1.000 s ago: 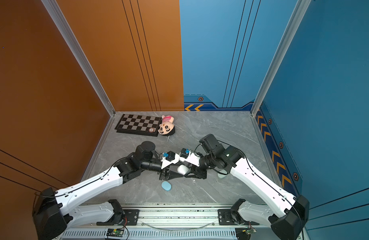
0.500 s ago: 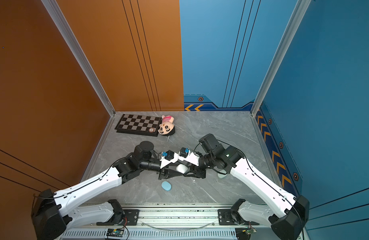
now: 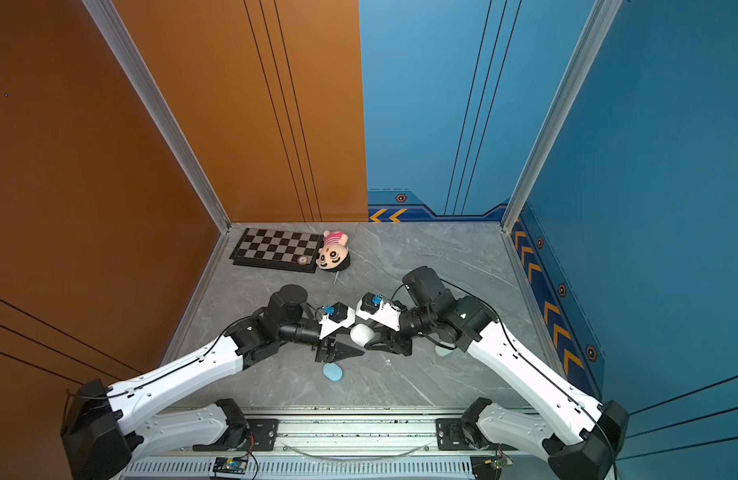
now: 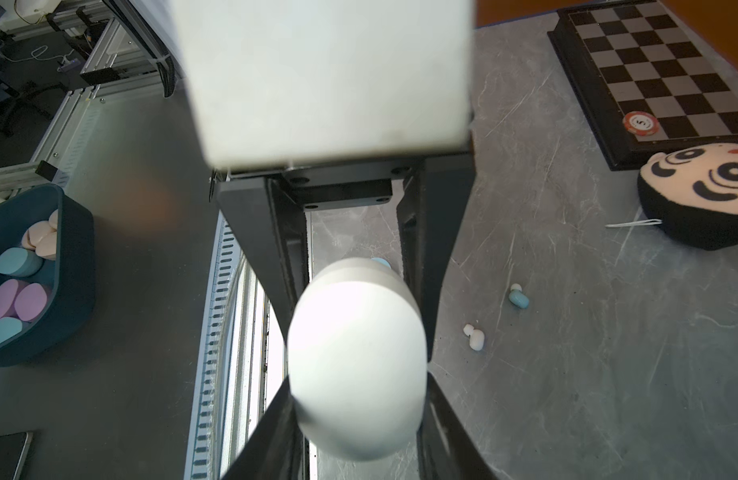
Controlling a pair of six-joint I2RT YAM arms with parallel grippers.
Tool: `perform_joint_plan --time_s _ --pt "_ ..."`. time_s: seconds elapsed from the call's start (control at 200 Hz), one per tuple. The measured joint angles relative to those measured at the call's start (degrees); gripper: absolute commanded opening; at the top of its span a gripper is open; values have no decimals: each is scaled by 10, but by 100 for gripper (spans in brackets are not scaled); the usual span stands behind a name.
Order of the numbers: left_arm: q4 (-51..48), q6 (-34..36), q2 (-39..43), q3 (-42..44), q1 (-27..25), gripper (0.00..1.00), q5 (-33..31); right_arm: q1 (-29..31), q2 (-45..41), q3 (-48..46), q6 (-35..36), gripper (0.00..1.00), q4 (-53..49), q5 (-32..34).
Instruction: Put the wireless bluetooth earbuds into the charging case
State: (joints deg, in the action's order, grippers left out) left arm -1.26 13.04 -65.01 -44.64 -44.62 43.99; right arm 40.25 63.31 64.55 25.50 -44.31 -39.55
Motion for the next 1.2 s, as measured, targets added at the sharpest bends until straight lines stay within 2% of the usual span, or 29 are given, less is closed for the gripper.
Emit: perform_joint_plan --time_s 0.716,1.016,1.201 --pt "-13 -9 21 -1 4 53 1 6 -16 -22 6 24 2 1" --pt "-19 -8 21 -11 4 61 4 11 -16 -22 20 24 2 7" --pt "-20 -6 21 -11 4 58 5 12 -16 -22 22 24 2 7"
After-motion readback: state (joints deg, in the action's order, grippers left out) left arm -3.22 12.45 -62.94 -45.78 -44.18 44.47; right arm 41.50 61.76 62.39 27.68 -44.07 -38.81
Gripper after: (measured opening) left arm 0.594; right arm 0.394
